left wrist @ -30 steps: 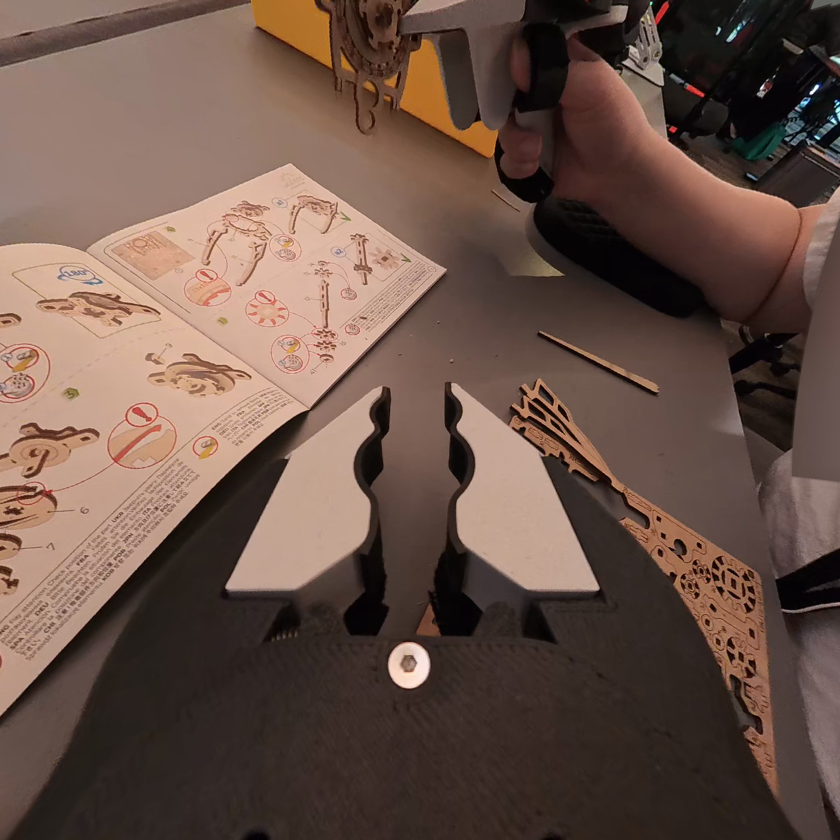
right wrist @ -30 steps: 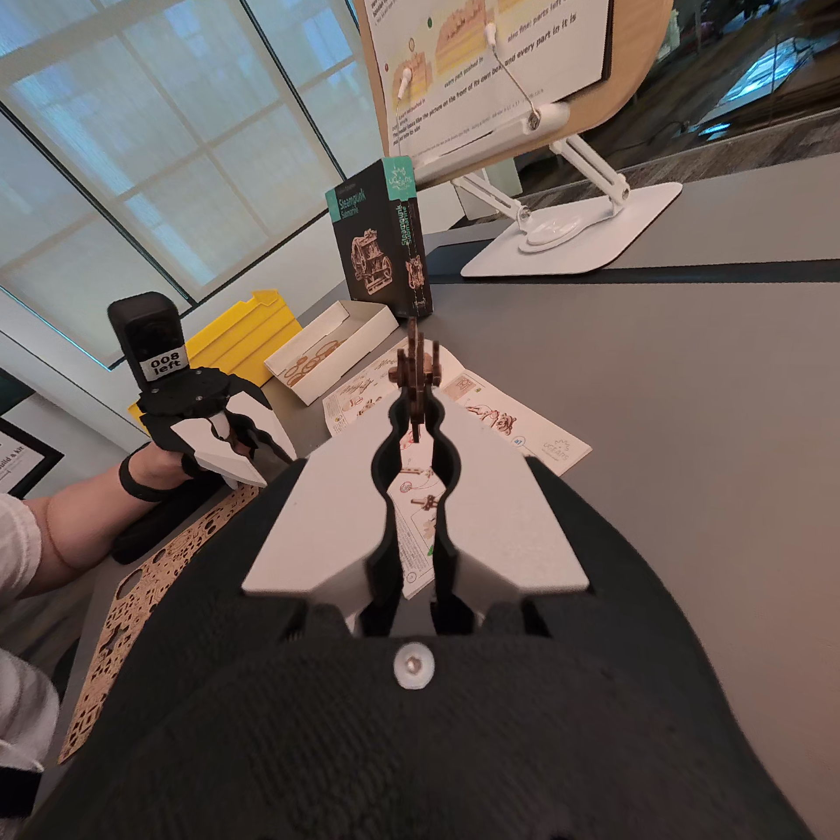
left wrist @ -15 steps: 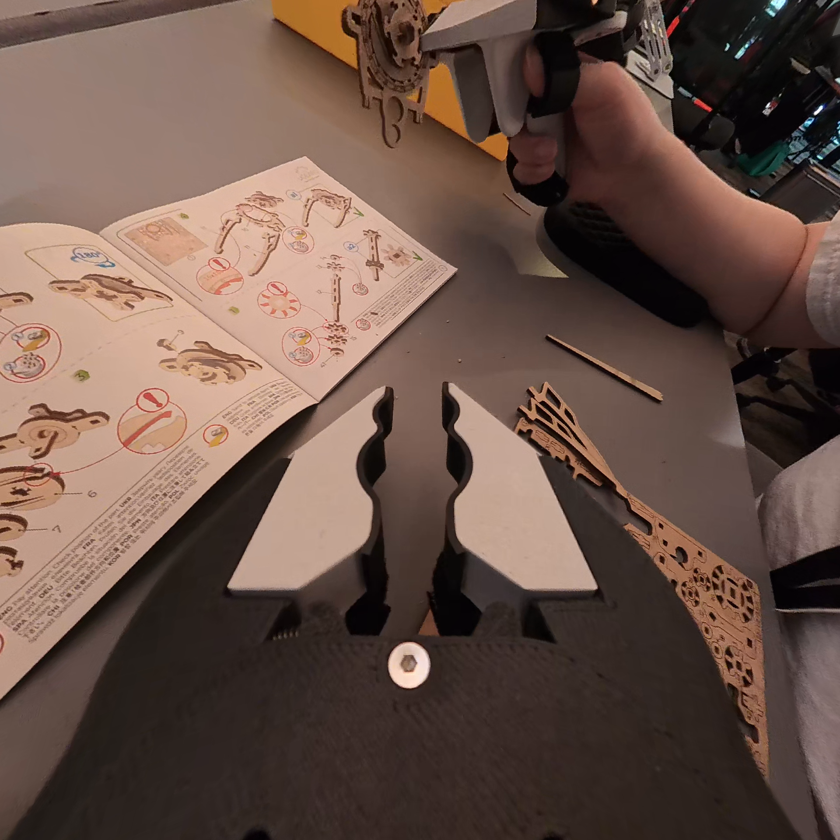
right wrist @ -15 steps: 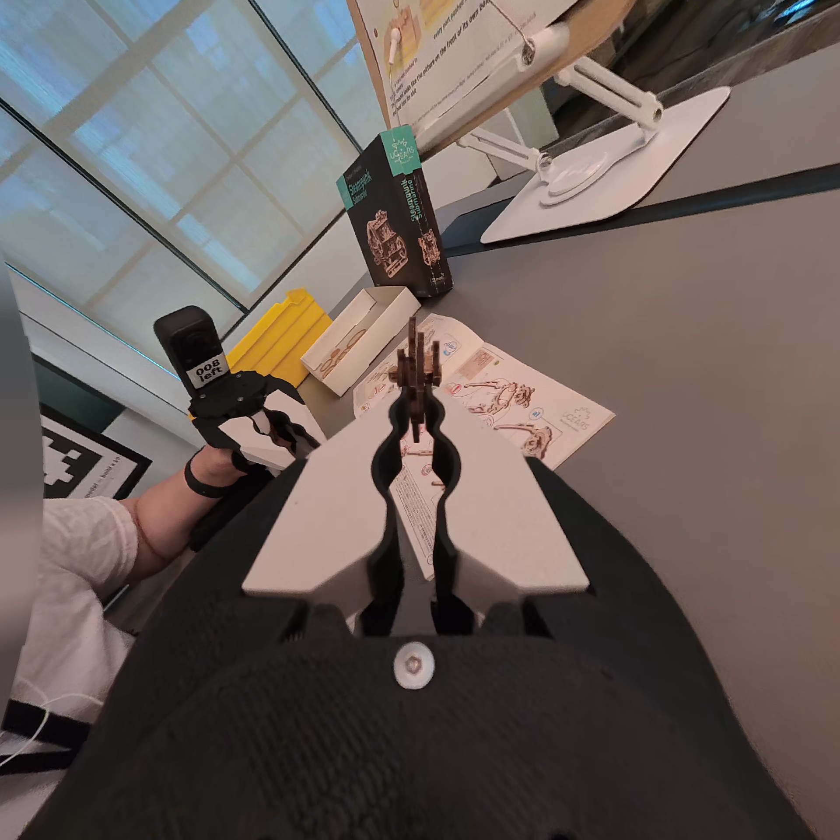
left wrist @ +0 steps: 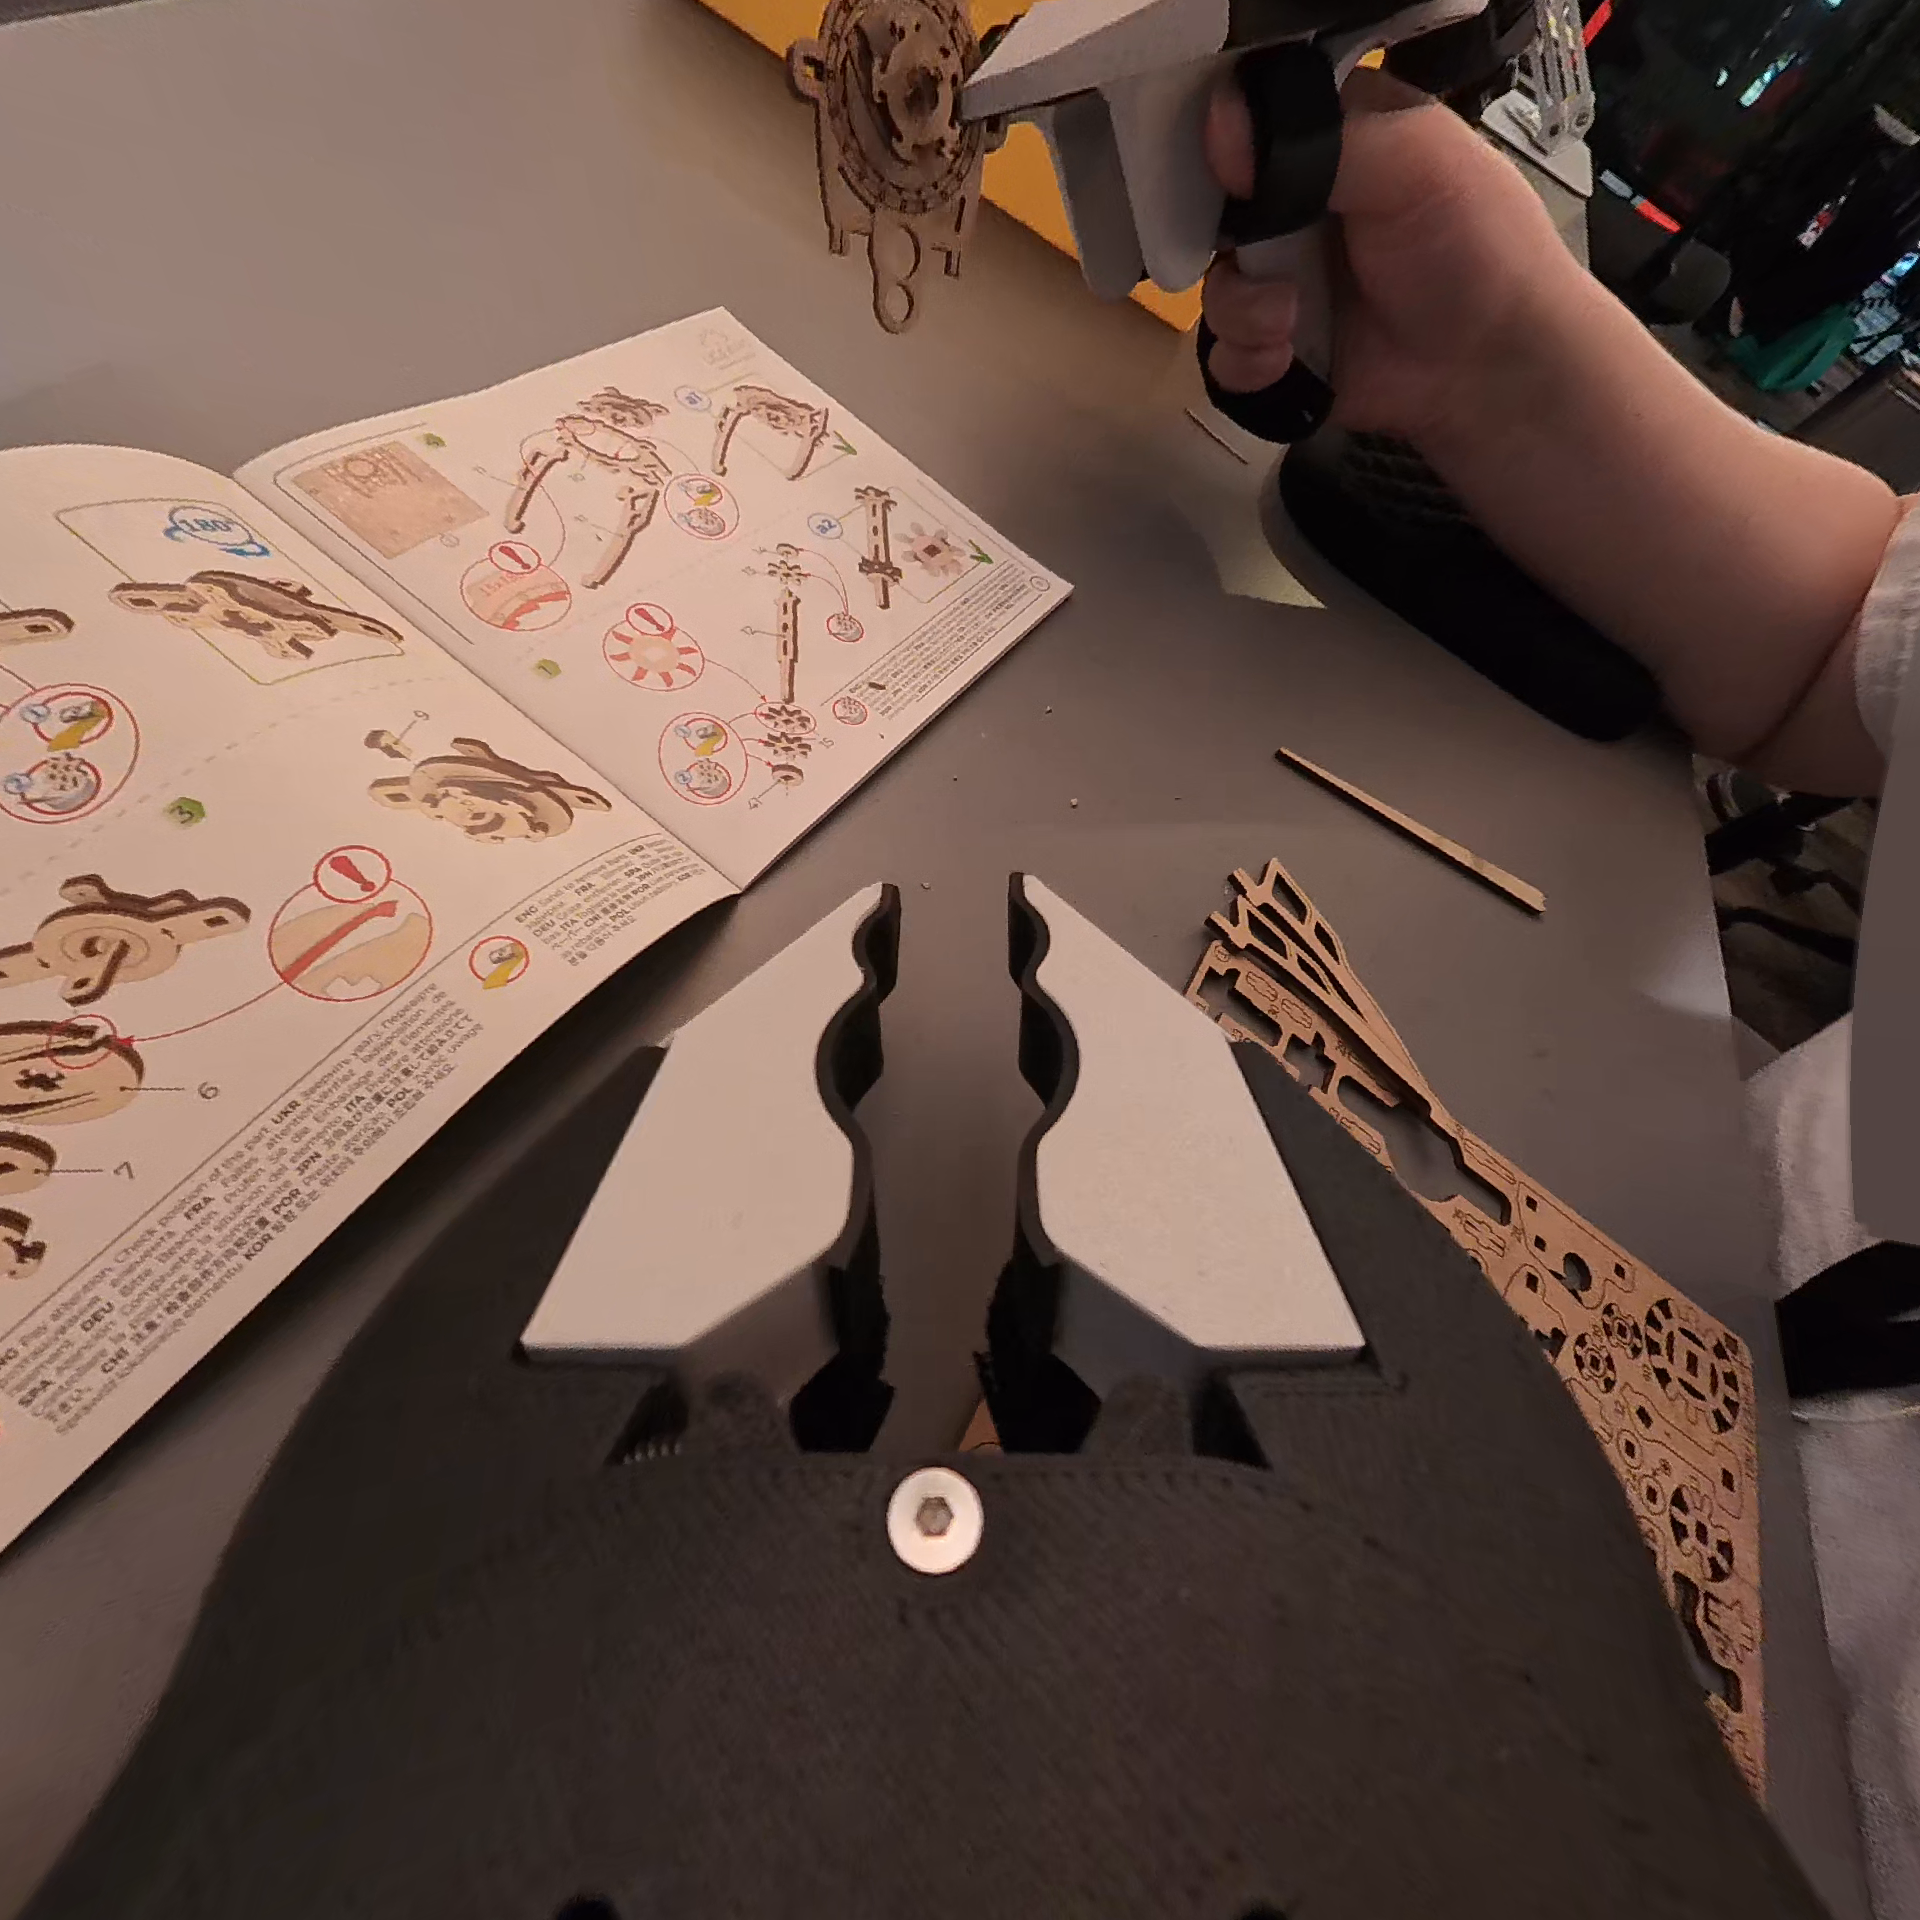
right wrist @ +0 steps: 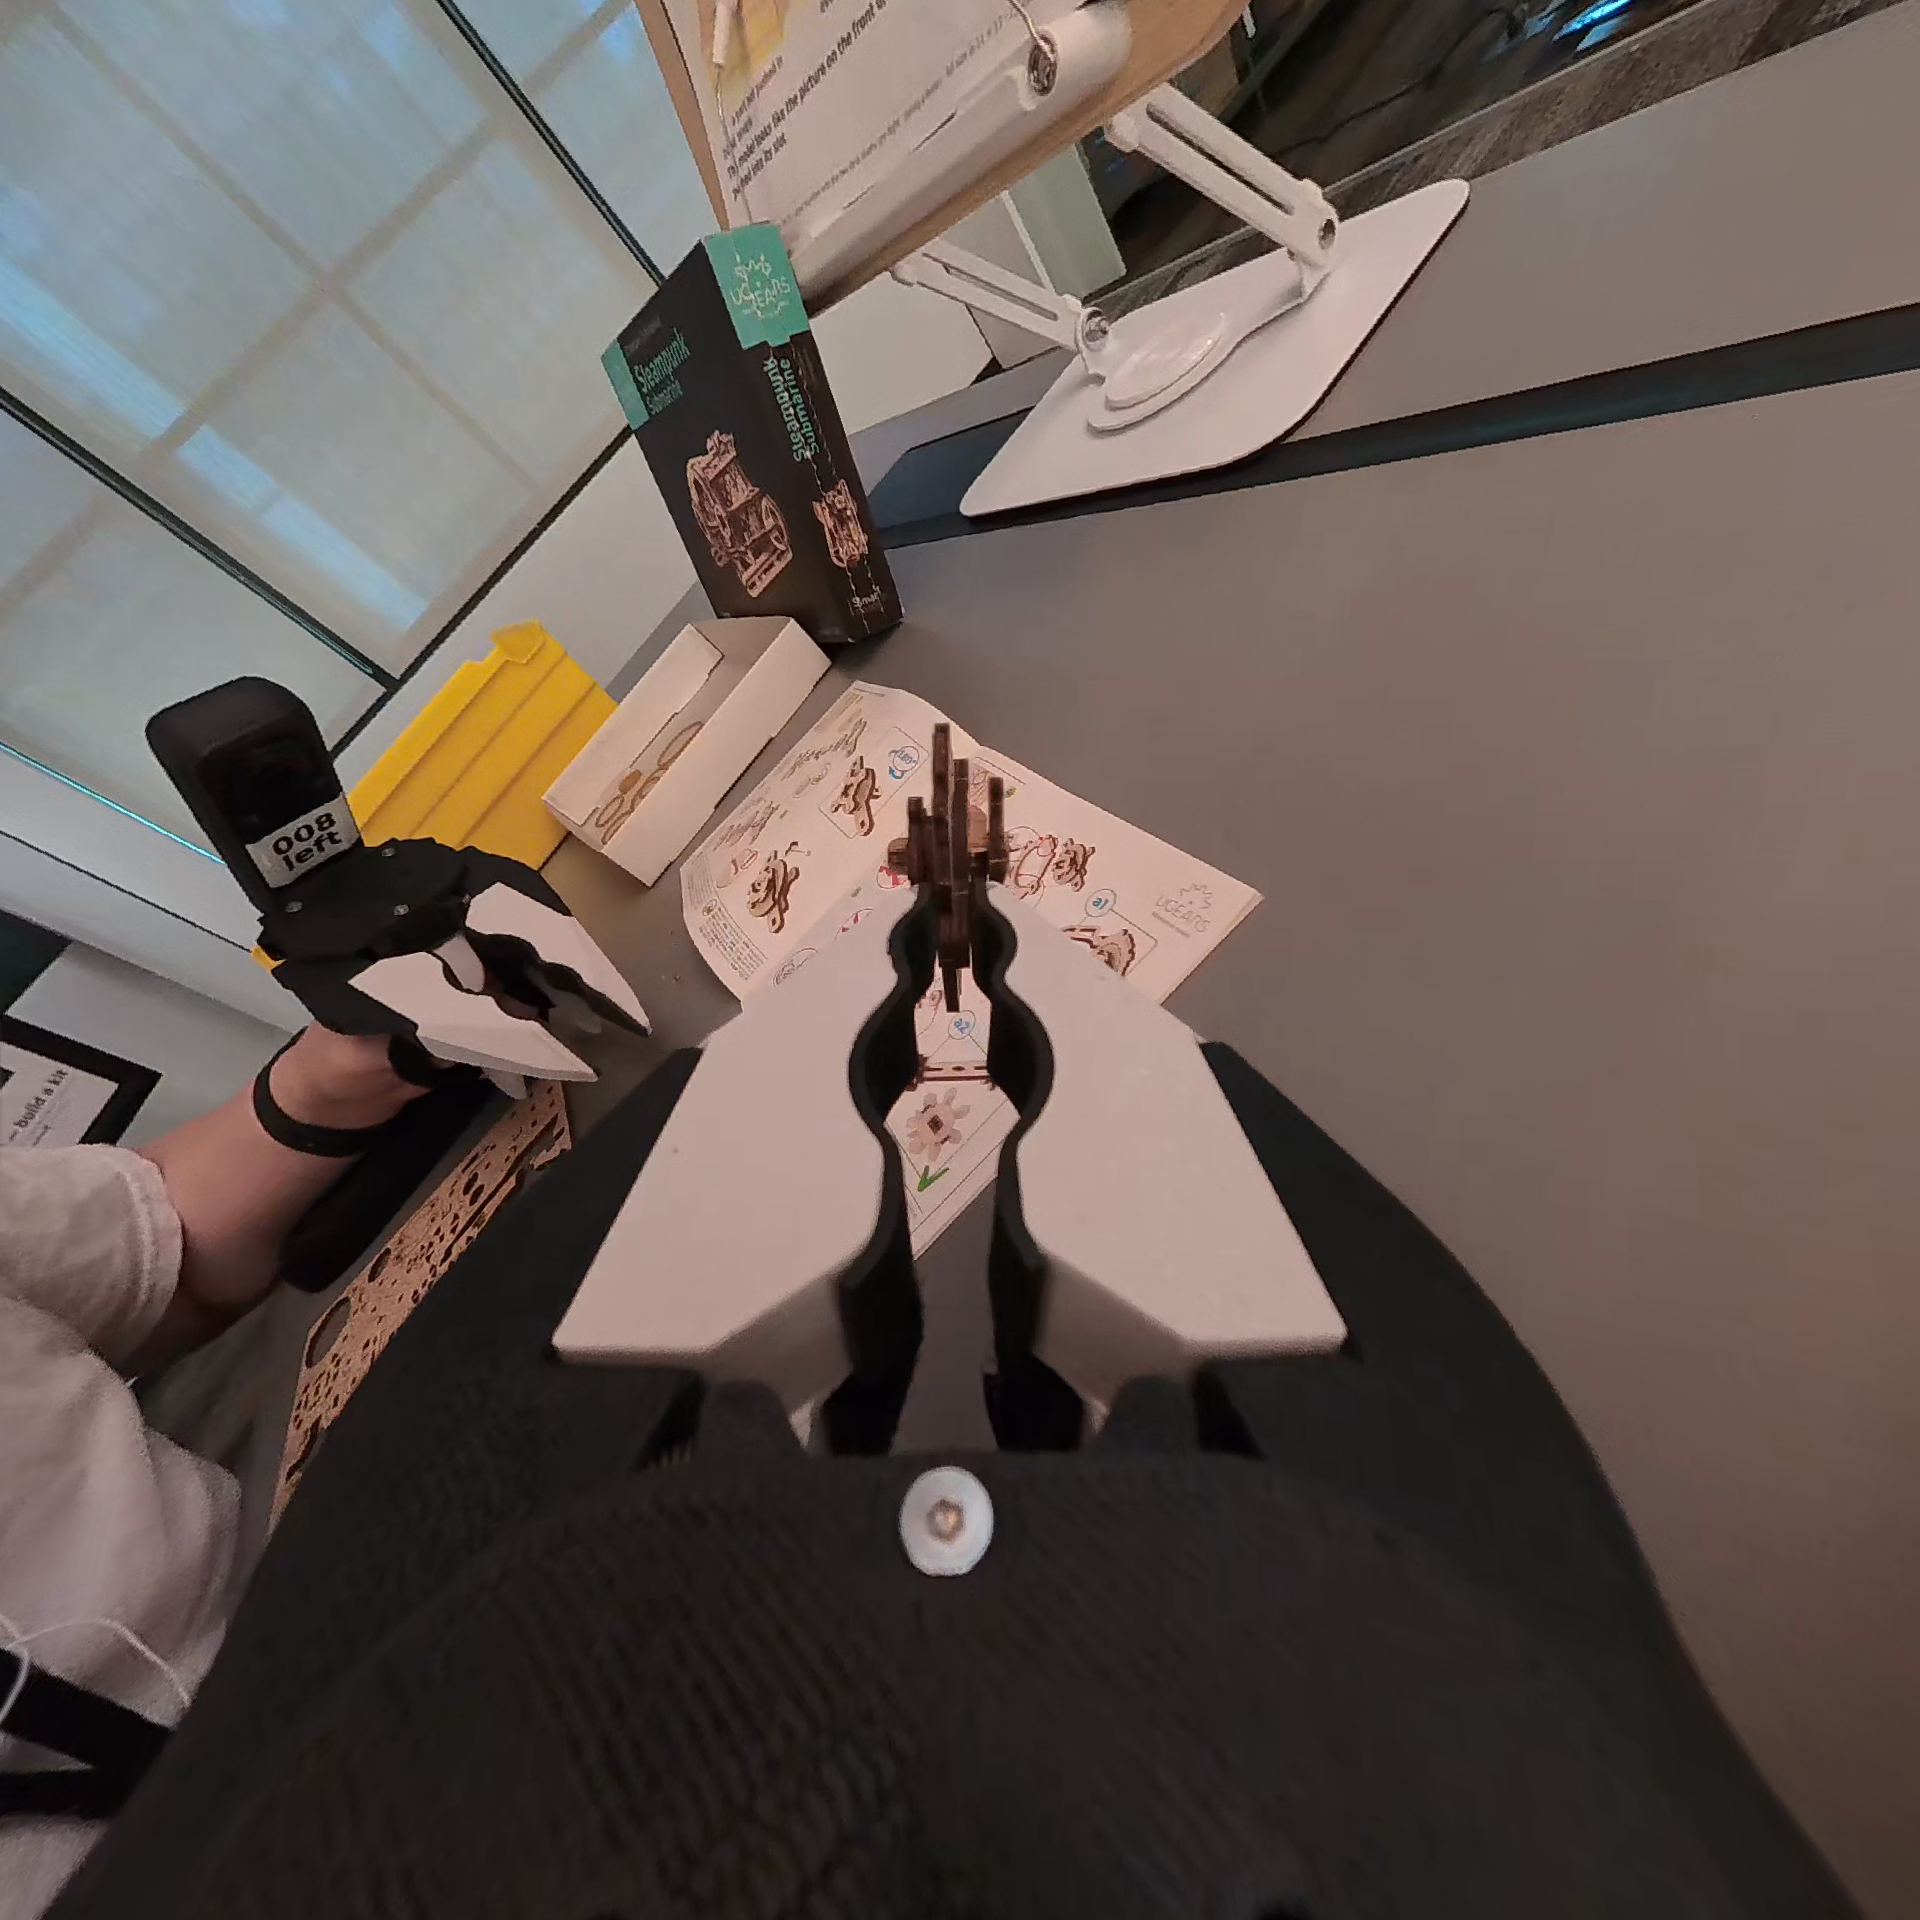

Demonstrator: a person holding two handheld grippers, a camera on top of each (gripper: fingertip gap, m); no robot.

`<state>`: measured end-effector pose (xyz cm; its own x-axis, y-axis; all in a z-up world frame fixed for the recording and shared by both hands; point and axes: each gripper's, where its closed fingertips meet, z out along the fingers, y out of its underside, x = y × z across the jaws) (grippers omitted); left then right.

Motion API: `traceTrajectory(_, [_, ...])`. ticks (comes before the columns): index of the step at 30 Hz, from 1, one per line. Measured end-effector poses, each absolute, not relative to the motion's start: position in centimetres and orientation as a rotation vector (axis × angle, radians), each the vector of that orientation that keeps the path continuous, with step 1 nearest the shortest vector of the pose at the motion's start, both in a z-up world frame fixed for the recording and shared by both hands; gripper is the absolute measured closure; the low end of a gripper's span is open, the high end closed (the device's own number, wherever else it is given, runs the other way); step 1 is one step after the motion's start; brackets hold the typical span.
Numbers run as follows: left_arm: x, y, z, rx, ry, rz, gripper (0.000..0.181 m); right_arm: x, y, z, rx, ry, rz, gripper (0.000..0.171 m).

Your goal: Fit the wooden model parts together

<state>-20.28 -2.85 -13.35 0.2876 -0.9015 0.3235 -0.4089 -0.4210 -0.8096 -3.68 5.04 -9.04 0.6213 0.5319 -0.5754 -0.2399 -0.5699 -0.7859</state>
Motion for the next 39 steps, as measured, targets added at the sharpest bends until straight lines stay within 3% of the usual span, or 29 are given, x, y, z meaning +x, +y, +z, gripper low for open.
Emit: traceTrajectory(39, [-20.3,-3.2,-13.9,-1.993,1.173,-1.093,0.163,-5.3,4.2,-9.8,-1.954,-0.237,1.198,0.167])
